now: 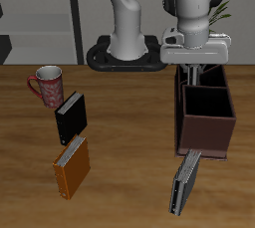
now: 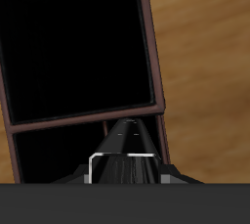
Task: Place the right striped book into the left desk caddy's front compartment
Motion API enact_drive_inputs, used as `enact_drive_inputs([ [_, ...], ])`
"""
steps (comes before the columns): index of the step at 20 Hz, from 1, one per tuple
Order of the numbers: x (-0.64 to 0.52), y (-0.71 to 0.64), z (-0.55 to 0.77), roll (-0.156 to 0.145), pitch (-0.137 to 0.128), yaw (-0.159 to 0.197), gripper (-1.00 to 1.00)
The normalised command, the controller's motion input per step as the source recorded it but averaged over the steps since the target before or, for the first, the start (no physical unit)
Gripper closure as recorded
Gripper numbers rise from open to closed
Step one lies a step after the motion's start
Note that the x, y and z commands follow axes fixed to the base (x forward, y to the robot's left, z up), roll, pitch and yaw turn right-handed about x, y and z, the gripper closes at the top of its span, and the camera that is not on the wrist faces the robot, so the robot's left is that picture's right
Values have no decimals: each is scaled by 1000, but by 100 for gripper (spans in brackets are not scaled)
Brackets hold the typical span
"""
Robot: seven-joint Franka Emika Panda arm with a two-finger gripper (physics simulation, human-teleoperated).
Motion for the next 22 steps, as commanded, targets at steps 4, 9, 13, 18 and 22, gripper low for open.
enact_drive_inputs([
  [4, 102, 59, -133, 7, 25, 17, 100],
  [9, 92, -59, -120, -13, 26, -6, 100],
  [13, 30, 2, -130, 5, 17, 5, 100],
  [18, -24, -29, -92, 1, 47, -11, -100],
  [22, -62, -49, 37, -10, 1, -8, -100],
])
